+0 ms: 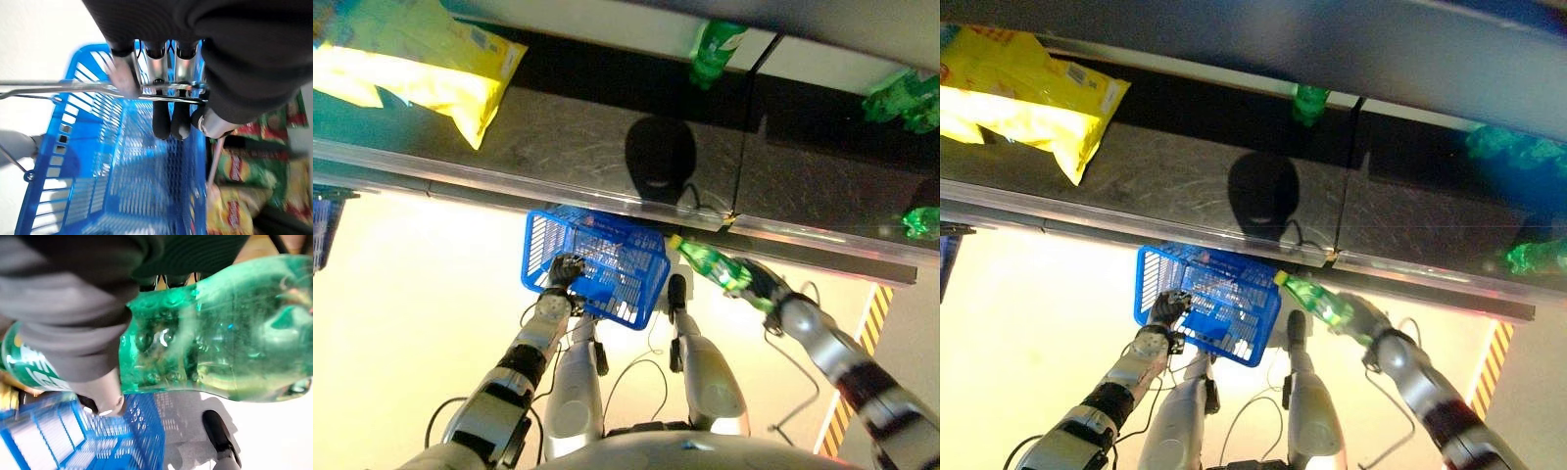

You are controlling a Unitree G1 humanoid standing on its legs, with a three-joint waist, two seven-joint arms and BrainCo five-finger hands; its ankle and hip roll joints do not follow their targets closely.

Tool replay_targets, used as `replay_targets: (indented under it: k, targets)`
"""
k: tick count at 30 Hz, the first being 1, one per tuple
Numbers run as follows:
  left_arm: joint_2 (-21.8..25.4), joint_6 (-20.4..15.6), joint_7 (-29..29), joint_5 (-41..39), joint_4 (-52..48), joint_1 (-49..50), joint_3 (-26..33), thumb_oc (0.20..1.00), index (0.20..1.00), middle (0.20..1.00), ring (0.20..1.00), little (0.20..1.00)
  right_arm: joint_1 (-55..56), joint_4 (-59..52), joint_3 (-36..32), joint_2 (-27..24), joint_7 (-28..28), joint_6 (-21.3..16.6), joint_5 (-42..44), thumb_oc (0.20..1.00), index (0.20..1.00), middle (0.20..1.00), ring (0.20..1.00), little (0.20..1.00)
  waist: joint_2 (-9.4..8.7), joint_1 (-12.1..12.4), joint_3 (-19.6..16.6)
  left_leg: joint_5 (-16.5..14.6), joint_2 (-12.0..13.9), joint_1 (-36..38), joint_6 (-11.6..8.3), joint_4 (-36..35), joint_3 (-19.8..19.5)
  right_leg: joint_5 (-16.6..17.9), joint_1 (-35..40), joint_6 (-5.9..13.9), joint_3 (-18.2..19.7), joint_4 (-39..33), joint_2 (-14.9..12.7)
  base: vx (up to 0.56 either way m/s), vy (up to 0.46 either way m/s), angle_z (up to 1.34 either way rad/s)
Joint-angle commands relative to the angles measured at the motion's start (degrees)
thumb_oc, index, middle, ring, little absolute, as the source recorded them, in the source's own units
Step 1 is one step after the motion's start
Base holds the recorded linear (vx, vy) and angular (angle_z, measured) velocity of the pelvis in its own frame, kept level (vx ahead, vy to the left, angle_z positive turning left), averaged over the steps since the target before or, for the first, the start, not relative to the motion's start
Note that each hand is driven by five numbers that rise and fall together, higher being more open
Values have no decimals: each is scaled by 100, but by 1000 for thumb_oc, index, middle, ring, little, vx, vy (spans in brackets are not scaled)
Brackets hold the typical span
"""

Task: Pick up the snacks into the basket

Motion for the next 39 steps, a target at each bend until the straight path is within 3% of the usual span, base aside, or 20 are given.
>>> replay_targets:
  k: [1,10,16,22,26,31,39]
  targets:
    - [33,-394,334,20,-159,-592,-94,200,200,200,200,200,-395,55,417,323,-466,-61,-472,200,200,200,200,200,-321,90,-132,-253,-285,-106,47,55,-275,200,-392,293,45,190,-85,-24,10,14]
    - [-487,-438,678,71,-610,-1302,-709,200,200,200,200,200,-1442,819,1253,1389,-735,28,-484,200,200,200,200,200,-318,252,108,-170,-310,-423,7,44,-414,185,-614,285,-136,215,-120,-7,-3,13]
    - [-681,-379,890,212,-569,-1599,-837,200,200,200,200,200,-1601,918,1369,1668,-910,1,-237,200,200,200,200,200,-345,255,108,-150,-300,-562,-21,10,-426,180,-765,283,-170,224,-117,9,-8,10]
    - [-1007,-414,993,76,-646,-1795,-1080,200,200,200,200,200,-1853,1840,1380,2094,-1191,62,197,200,200,200,200,200,-245,278,108,-110,-316,-793,-36,5,-465,191,-948,276,-225,224,-134,-1,-7,2]
    - [-1205,-592,927,-268,-1444,-1480,-1534,200,200,200,200,200,-2607,2996,1179,2398,-1498,187,567,200,200,200,200,200,37,537,108,-46,-371,-1120,-25,17,-551,224,-1215,266,-327,235,-178,-23,-16,7]
    - [-1108,-564,592,-361,-2376,-1240,-2152,200,200,200,200,200,-3406,3713,946,2471,-1787,203,762,200,200,200,200,200,363,855,108,9,-458,-1499,-5,34,-650,245,-1524,271,-436,259,-224,-24,-7,13]
    - [-1206,-592,386,-692,-2909,-1488,-2389,200,200,200,200,200,-3879,3767,1024,2354,-1869,157,723,200,200,200,200,200,596,1051,108,30,-558,-1898,2,38,-735,281,-1877,308,-536,274,-306,0,23,9]
